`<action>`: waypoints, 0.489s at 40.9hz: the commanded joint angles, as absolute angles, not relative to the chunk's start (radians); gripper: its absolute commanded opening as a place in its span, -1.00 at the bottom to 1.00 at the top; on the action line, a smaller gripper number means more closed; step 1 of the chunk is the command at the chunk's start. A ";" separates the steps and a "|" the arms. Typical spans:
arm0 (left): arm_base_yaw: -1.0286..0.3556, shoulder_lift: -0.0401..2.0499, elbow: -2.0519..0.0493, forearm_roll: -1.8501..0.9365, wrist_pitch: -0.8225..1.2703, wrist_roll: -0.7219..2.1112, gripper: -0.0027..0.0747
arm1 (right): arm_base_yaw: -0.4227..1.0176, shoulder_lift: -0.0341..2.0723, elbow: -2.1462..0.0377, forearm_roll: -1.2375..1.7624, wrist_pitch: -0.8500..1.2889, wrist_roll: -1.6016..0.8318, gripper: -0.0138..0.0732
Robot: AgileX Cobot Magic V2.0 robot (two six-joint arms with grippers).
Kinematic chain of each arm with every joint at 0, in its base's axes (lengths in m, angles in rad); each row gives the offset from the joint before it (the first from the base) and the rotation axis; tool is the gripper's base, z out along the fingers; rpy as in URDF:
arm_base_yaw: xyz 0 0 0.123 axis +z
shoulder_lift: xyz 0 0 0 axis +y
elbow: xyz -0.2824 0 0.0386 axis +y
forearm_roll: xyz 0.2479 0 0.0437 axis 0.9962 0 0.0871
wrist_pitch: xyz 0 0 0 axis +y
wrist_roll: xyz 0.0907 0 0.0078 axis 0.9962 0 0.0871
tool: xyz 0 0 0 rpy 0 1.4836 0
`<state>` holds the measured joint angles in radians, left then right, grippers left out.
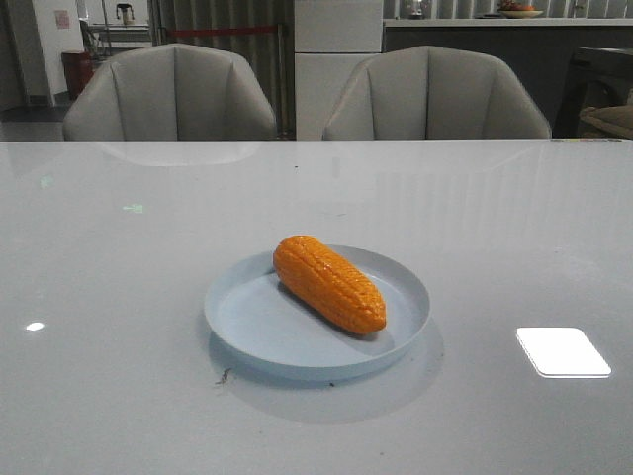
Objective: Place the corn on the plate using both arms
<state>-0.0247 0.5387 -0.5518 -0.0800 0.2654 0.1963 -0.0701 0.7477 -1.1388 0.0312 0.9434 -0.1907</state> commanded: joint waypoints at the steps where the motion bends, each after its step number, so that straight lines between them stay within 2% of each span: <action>1: -0.023 0.539 -0.580 -0.091 0.189 0.196 -0.70 | -0.078 0.559 -0.967 0.032 0.783 -0.204 0.71; 6: -0.023 0.539 -0.580 -0.091 0.189 0.196 -0.70 | -0.078 0.299 -0.780 0.033 0.788 -0.199 0.71; 10: -0.023 0.539 -0.580 -0.091 0.189 0.196 -0.70 | -0.078 0.171 -0.735 0.032 0.960 -0.164 0.71; 15: -0.023 0.539 -0.580 -0.091 0.189 0.196 -0.70 | -0.078 0.164 -0.732 0.032 1.140 -0.152 0.71; 20: -0.023 0.539 -0.580 -0.087 0.189 0.196 -0.70 | -0.078 0.168 -0.732 0.032 1.073 -0.152 0.71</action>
<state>-0.0247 0.5387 -0.5518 -0.0800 0.2724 0.1963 -0.0701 0.1450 -0.7117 0.0331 1.1862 -0.1600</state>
